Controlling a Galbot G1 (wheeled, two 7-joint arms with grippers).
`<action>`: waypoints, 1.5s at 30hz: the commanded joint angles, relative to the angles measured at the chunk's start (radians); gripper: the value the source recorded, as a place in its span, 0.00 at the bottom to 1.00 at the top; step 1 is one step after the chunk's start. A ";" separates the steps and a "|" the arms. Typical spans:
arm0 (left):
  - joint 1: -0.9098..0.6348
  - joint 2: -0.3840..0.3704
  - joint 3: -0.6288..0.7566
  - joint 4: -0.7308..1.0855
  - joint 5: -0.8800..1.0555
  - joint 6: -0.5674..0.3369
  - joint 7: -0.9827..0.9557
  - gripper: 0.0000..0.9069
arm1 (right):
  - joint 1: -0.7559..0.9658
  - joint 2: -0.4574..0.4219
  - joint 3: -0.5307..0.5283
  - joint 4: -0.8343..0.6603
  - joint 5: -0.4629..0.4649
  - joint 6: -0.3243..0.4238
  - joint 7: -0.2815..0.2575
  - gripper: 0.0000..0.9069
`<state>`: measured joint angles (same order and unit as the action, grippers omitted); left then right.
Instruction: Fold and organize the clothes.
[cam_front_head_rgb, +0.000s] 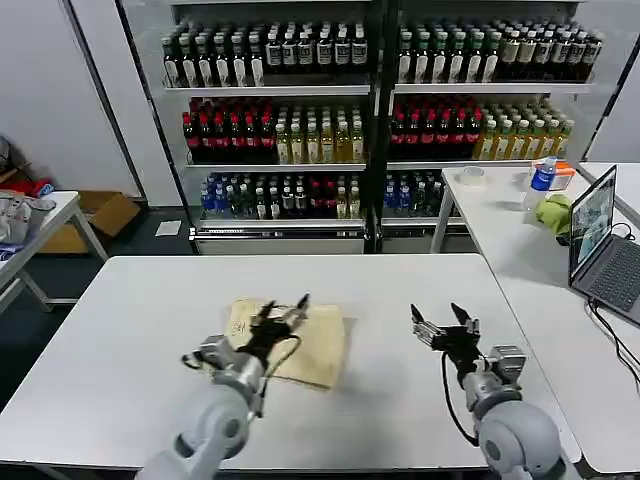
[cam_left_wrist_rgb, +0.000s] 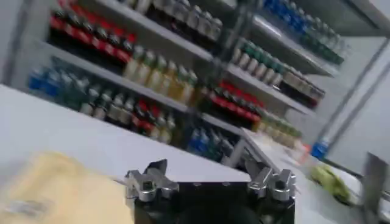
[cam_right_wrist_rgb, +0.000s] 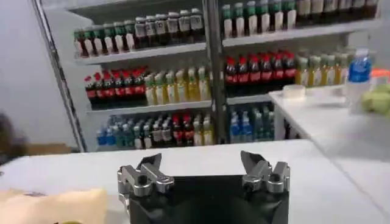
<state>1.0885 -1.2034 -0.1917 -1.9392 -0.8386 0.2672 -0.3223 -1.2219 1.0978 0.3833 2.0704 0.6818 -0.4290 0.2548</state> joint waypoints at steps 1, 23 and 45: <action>0.269 0.135 -0.398 -0.118 0.051 -0.060 0.010 1.00 | 0.147 0.139 -0.127 -0.150 0.285 -0.034 0.012 1.00; 0.378 0.092 -0.487 -0.164 0.030 -0.083 0.023 1.00 | 0.263 0.323 -0.226 -0.389 0.450 -0.050 0.074 1.00; 0.398 0.087 -0.502 -0.189 0.016 -0.084 0.024 1.00 | 0.264 0.346 -0.248 -0.409 0.449 -0.018 0.106 0.00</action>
<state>1.4775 -1.1178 -0.6815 -2.1227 -0.8193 0.1846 -0.2990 -0.9650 1.4332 0.1385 1.6755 1.1200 -0.4531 0.3549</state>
